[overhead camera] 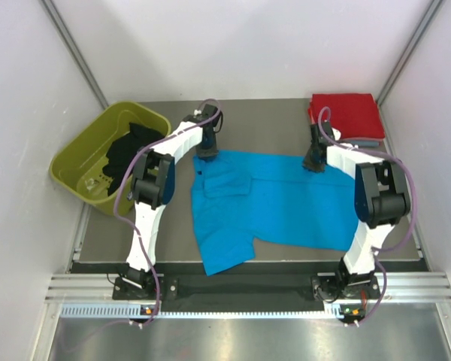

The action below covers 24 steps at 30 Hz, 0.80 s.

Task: Fold and stack the t-shirts
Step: Fold the tshirt

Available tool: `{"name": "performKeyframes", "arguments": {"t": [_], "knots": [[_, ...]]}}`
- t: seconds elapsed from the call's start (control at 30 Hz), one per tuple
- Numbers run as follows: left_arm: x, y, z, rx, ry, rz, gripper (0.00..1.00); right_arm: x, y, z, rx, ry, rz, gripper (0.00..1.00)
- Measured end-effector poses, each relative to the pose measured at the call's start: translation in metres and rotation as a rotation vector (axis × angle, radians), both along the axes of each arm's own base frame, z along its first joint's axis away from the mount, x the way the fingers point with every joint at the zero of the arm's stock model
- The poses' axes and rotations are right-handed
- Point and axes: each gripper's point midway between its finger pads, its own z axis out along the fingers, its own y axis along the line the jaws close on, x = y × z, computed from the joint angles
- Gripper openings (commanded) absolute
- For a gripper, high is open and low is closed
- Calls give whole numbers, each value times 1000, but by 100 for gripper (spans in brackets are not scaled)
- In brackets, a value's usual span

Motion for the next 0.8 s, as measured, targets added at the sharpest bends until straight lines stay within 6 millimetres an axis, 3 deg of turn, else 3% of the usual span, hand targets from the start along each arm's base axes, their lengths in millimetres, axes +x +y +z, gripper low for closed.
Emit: {"name": "performKeyframes", "arguments": {"t": [0.1,0.43,0.8], "knots": [[2,3,0,2,-5,31,29,8,-9,-10,-19,27,-15,21],[8,4,0,1,-21,59,29,51,-19,-9,-32,-4,-23,21],[46,5,4,-3,-89,77,31,80,-20,-7,-53,-28,23,21]]}}
